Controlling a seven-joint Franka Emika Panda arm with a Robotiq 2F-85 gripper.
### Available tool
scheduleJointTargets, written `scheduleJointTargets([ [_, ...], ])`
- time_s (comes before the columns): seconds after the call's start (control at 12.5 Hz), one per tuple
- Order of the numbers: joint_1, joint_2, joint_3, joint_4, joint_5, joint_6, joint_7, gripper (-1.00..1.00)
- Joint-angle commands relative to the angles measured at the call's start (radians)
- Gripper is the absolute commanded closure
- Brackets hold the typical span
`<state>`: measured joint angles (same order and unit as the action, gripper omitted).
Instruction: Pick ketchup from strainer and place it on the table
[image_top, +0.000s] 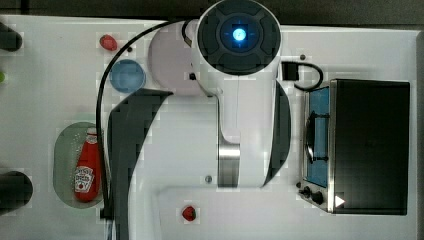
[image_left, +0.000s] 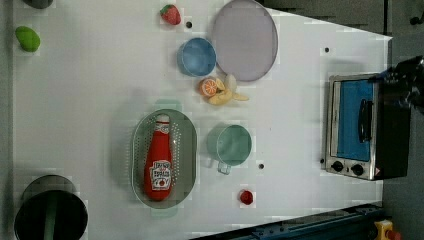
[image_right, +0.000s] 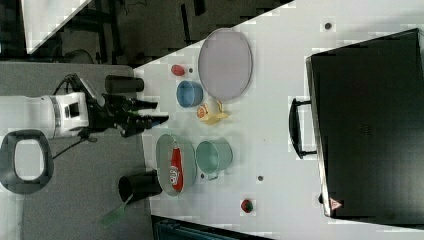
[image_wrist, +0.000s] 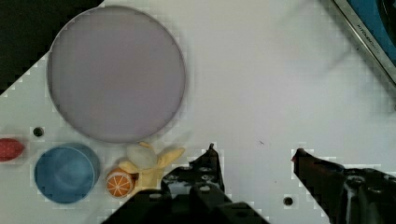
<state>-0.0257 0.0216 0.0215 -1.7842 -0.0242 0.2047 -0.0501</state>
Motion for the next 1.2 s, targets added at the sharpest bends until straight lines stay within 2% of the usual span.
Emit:
scheduleJointTargets([
  [0.08,-0.102,-0.306,0.052,-0.11,0.041,-0.186,0.098,-0.59],
  [0.24,-0.091,-0.297,0.08,-0.11,0.062,-0.17,0.098,-0.99],
  [0.64,-0.055,-0.241,0.238,-0.11,0.063,-0.115,0.099,-1.0],
  [1.2,-0.026,-0.073,0.564,-0.112,0.061,0.062,0.1,-1.0],
])
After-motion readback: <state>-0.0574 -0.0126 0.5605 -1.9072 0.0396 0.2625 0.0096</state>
